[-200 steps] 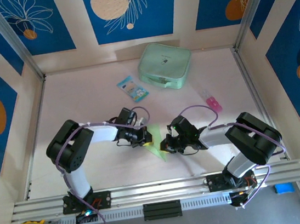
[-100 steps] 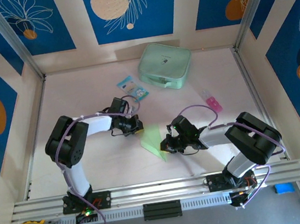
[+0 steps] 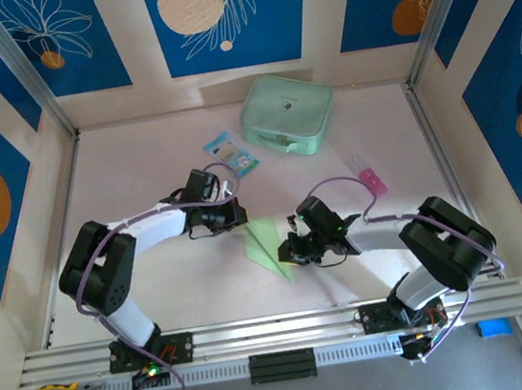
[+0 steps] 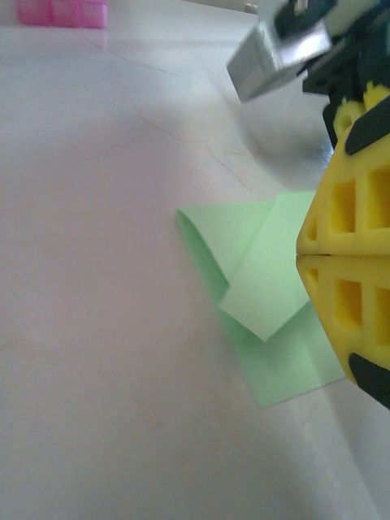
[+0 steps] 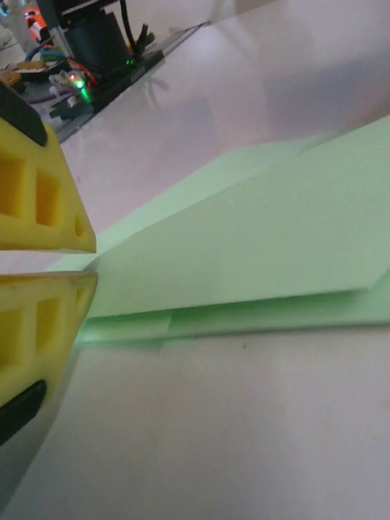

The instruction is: Fold a paper plane with a square sheet of paper (pick it up from the middle)

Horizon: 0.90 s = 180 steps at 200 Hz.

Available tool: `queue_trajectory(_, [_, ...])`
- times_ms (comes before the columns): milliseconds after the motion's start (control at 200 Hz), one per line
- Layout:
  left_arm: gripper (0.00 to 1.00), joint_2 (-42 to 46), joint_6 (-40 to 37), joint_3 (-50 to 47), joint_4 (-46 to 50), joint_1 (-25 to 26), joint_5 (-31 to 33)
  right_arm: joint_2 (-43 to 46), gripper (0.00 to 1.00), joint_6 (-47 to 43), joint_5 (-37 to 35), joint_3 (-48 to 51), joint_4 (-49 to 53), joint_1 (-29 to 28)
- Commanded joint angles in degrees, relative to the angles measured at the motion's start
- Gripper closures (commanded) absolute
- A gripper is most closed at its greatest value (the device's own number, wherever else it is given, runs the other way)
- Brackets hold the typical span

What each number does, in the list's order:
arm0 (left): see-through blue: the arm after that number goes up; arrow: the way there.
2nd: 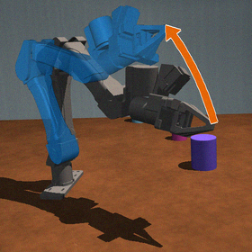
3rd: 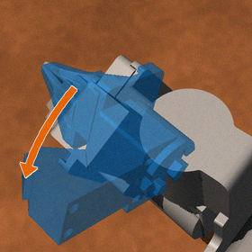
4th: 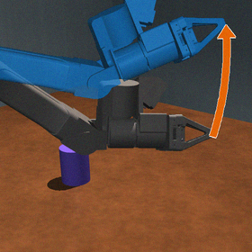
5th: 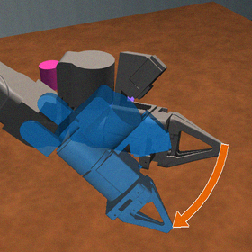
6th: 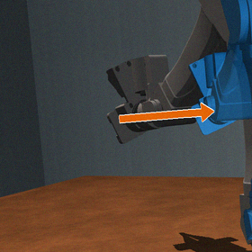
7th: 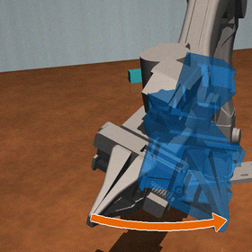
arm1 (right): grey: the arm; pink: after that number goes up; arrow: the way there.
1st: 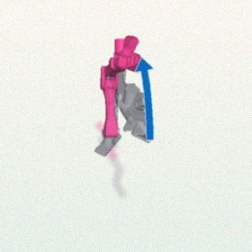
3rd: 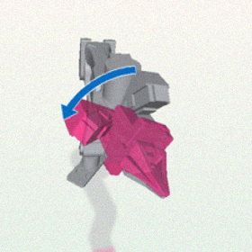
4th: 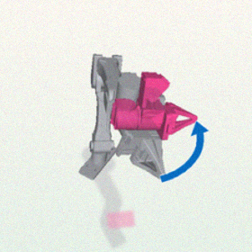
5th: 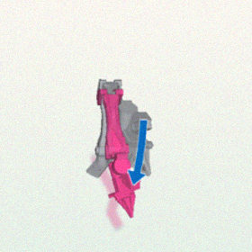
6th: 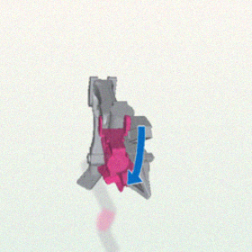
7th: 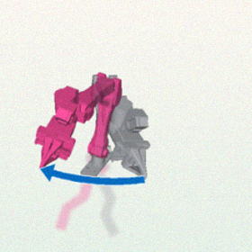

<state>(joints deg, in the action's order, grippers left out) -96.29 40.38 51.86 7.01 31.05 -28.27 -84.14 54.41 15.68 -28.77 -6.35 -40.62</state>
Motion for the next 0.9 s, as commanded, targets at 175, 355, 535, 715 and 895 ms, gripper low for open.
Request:
queue_trajectory(175, [0.96, -1.48, 0.23, 0.26, -2.81, 4.56, -4.08, 11.86, 0.73, 4.87, -6.51, 2.54, 8.82, -2.32])
queue_trajectory(355, [0.96, -3.66, 0.22, 1.09, -2.75, 5.27, -5.78, 19.22, 0.68, 10.24, -10.96, 6.08, 13.75, -4.47])
queue_trajectory(535, [0.96, -4.33, -0.8, 2.32, -1.25, 5.32, -5.7, 23.6, 0.64, 12.98, -12.06, 8.8, 14.44, -5.47])
queue_trajectory(715, [0.96, -5.74, -1.44, 2.5, -1.04, 5.26, -5.63, 24.34, 0.64, 12.99, -12.17, 8.4, 15.67, -5.87])
queue_trajectory(895, [0.96, -7.28, -1.54, 2.27, -1.05, 5.22, -5.1, 24.85, 0.61, 14.3, -12.21, 8.91, 15.24, -6.65])
